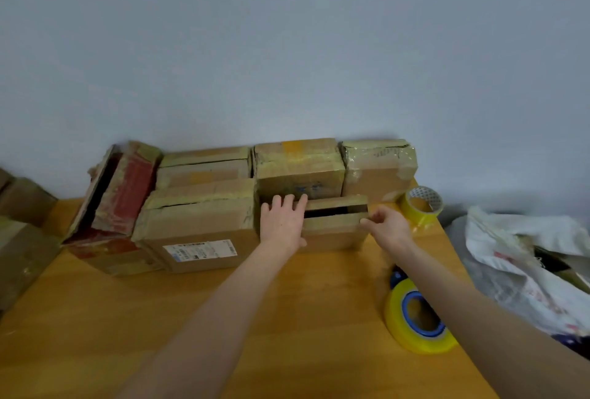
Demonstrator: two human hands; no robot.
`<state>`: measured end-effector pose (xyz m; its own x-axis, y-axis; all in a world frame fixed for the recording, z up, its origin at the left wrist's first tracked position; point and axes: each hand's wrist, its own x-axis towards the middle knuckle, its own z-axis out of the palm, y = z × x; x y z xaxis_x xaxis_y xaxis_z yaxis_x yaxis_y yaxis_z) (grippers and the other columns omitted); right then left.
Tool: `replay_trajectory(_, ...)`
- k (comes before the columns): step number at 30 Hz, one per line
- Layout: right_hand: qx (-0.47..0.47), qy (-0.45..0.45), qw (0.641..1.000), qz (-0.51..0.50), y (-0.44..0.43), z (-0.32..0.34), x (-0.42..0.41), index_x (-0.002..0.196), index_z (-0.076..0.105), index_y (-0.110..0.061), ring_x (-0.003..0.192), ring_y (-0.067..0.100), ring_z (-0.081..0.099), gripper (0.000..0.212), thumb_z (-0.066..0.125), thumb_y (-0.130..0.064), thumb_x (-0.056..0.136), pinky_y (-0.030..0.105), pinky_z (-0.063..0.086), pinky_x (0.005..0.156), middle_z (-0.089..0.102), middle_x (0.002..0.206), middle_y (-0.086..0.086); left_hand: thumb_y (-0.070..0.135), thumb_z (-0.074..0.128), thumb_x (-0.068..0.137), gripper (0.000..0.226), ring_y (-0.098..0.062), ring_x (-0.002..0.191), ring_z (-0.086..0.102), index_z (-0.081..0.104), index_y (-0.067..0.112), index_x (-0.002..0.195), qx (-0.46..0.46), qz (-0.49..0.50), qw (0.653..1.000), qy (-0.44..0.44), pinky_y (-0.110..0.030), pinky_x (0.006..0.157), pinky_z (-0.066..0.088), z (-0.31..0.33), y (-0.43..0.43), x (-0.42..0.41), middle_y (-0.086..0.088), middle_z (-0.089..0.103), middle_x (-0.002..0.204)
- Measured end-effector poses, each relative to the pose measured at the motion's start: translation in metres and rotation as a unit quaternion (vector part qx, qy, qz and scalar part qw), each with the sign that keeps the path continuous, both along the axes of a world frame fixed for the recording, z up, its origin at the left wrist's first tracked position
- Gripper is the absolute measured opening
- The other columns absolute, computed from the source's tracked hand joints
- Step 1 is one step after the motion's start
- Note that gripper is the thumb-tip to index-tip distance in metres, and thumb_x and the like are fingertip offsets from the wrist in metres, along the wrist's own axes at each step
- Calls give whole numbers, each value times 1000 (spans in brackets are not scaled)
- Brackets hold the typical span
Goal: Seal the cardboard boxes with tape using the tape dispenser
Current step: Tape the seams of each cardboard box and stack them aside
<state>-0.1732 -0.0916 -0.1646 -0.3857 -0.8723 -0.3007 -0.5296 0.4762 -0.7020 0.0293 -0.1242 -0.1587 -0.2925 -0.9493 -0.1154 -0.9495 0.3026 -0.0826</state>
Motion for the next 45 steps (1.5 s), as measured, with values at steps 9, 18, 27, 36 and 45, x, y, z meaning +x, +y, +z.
replay_trajectory(9, 24, 42, 988, 147, 65, 11, -33, 78, 53, -21, 81, 21, 65, 21, 68, -32, 88, 39, 55, 76, 68, 85, 4, 50, 72, 77, 86, -22, 124, 44, 25, 29, 147, 93, -3, 994, 49, -39, 106, 40, -3, 83, 1, -3, 36, 140)
replay_trajectory(18, -25, 128, 911, 391, 121, 9, -39, 151, 29, -35, 139, 21, 36, 66, 60, -40, 93, 34, 44, 102, 21, 159, -6, 48, 66, 84, 89, -22, 136, 32, 13, 27, 153, 59, -15, 998, 24, -36, 116, 22, 3, 169, 3, -1, 29, 148)
replay_trajectory(27, -36, 176, 893, 412, 135, -9, -32, 145, 39, -32, 125, 27, 45, 45, 44, -31, 101, 37, 48, 96, 34, 145, 0, 49, 53, 90, 79, -29, 146, 18, 7, 29, 151, -14, 30, 998, 52, -49, 116, 7, -29, 211, -11, -5, 14, 159)
replay_trajectory(36, -7, 245, 879, 408, 143, -15, -21, 151, 26, -35, 131, 27, 33, 47, 33, -30, 105, 35, 46, 96, 18, 153, 1, 39, 86, 62, 94, -32, 127, 52, 38, 23, 141, -33, -12, 998, 50, -52, 101, 37, -45, 202, -5, -11, 49, 143)
replay_trajectory(45, 118, 168, 963, 177, 122, -3, -113, 145, 37, -13, 120, 27, 53, 83, 69, -56, 81, 40, 49, 88, 48, 139, 8, 31, 88, 60, 91, -32, 125, 53, 40, 26, 137, -49, -49, 995, 68, -57, 99, 39, -49, 201, 9, -12, 52, 140)
